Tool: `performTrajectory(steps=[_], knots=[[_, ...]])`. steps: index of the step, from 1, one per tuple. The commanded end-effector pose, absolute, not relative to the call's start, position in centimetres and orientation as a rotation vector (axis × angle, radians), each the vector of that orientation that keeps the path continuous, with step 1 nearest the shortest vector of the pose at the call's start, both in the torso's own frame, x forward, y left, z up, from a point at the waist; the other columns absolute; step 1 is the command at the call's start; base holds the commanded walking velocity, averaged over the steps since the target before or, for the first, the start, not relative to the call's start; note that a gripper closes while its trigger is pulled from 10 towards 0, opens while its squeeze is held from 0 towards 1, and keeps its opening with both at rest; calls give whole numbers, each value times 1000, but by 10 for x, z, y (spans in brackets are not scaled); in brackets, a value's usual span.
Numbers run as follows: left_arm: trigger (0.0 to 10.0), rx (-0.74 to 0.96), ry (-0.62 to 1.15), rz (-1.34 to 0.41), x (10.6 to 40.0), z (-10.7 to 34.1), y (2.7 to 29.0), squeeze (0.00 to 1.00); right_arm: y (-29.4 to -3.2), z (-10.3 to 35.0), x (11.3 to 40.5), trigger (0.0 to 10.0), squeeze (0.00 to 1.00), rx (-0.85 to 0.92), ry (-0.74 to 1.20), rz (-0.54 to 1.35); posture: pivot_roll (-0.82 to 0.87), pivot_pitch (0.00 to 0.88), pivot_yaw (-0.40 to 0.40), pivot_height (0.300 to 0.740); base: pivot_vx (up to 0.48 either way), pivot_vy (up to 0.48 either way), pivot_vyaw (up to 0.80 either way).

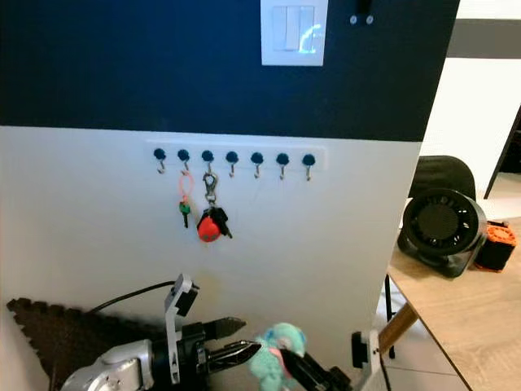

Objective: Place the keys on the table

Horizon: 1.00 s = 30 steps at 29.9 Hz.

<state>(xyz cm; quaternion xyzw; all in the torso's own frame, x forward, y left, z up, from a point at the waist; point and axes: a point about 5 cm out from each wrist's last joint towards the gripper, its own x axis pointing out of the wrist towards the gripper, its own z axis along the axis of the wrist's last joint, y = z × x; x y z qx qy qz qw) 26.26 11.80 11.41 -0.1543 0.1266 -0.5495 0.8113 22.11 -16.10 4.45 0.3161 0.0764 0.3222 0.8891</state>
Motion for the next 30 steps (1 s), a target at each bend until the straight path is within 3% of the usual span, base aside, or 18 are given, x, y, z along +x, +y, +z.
performTrajectory(steps=[1,5,6,7,8,9,10,11,12,17,19,23,25,28,30], knots=[[10000,-304,307,-1145,262,107,123,0,-169,40,220,0,0,636,161,621,70,0,23,740,0,0,0],[10000,-254,357,-1085,264,96,128,0,-178,32,219,0,0,607,183,555,69,0,26,740,0,0,0],[10000,-105,462,-1016,264,77,133,0,-186,21,218,0,0,534,235,475,69,0,26,740,0,0,0],[10000,-105,462,-1016,264,77,133,0,-186,21,218,0,0,534,235,475,69,0,26,740,0,0,0],[10000,55,585,-923,263,52,143,0,-194,6,216,0,0,448,310,387,68,0,29,740,0,0,0],[10000,55,585,-923,263,52,143,0,-194,6,216,0,0,448,310,387,68,0,29,740,0,0,0],[10000,194,675,-790,260,27,154,0,-204,-12,212,10000,0,328,415,263,62,0,32,740,0,0,0],[10000,194,675,-790,260,27,154,0,-204,-12,212,10000,0,328,415,263,62,0,32,740,0,0,0],[10000,252,786,-519,249,-12,171,0,-213,-40,201,10000,0,200,561,78,59,0,35,740,0,0,0],[10000,207,841,-335,237,-32,180,0,-211,-52,194,10000,0,179,620,3,55,0,32,740,0,0,0],[10000,95,866,-219,222,-47,184,0,-200,-60,188,10000,0,140,666,18,52,0,20,740,0,0,0],[10000,74,867,-187,215,-53,184,0,-193,-64,185,10000,0,104,691,44,48,0,15,740,0,0,0],[10000,-123,852,-98,206,-60,186,0,-189,-71,179,10000,0,57,732,58,43,0,6,740,0,0,0],[10000,-177,843,-78,204,-61,186,0,-189,-73,178,10000,0,43,747,46,45,0,3,740,0,0,0],[10000,-123,856,-57,200,-65,187,0,-189,-75,178,10000,0,46,759,17,48,0,0,740,0,0,0]])
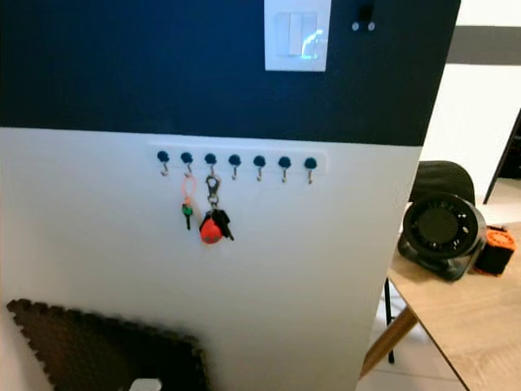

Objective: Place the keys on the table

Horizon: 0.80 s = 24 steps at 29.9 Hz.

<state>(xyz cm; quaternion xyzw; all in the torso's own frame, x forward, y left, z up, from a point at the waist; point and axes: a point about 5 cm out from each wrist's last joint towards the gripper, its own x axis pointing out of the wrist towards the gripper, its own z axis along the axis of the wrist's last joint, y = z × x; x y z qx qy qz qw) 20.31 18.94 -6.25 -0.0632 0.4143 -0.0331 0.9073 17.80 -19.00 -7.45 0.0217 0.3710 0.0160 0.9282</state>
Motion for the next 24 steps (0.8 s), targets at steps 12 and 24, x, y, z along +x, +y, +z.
performTrajectory(steps=[12,24], knots=[[10000,24,883,-161,195,-71,176,0,-186,-77,178,10000,0,49,766,13,56,0,1,740,0,0,0],[10000,60,843,-176,195,-72,174,0,-183,-79,176,10000,0,53,763,17,56,0,2,740,0,0,-600]])
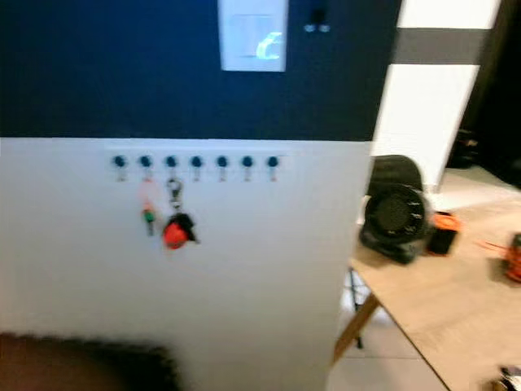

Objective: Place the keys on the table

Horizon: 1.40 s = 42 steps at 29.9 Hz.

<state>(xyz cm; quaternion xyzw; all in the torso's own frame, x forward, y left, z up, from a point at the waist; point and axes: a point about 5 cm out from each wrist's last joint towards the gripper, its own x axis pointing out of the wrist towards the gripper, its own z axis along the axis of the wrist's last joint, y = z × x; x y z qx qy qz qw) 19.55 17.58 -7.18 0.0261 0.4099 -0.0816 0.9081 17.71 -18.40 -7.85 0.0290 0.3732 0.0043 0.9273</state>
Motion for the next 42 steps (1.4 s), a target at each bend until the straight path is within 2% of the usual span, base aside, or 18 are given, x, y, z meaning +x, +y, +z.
performTrajectory(steps=[1,42], knots=[[10000,60,843,-176,195,-72,174,0,-183,-79,176,10000,0,53,763,17,56,0,2,740,0,0,-800],[10000,44,810,-162,194,-72,182,0,-176,-78,180,10000,0,50,748,56,72,0,-2,740,0,0,-800]])
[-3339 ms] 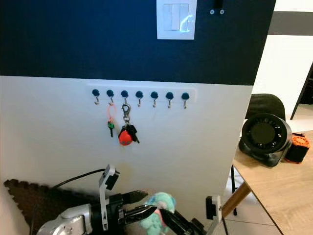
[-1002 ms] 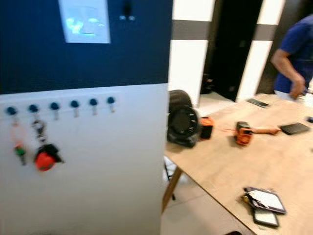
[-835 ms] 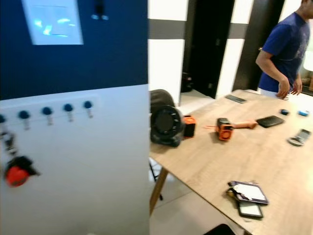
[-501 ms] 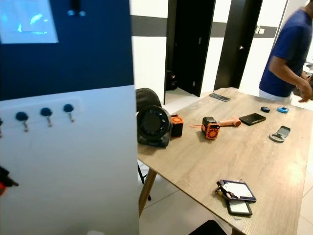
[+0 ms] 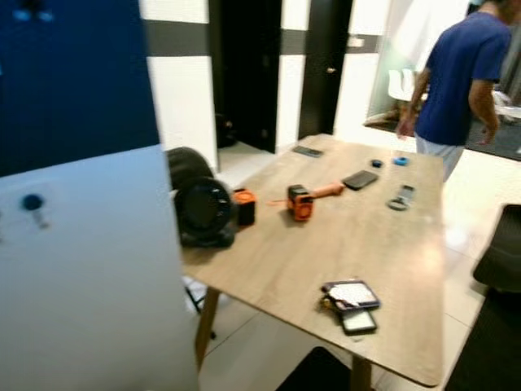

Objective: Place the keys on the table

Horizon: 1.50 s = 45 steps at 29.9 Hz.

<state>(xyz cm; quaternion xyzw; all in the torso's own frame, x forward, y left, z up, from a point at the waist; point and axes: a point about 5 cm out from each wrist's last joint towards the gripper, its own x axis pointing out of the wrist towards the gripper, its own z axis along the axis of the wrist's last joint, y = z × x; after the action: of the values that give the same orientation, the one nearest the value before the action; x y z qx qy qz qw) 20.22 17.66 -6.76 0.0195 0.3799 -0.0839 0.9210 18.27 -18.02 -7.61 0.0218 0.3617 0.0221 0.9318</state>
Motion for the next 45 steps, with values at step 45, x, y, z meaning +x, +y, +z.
performTrajectory(steps=[45], knots=[[10000,33,762,-81,200,-68,189,0,-173,-75,185,10000,0,50,733,81,73,0,-8,740,0,0,-564]])
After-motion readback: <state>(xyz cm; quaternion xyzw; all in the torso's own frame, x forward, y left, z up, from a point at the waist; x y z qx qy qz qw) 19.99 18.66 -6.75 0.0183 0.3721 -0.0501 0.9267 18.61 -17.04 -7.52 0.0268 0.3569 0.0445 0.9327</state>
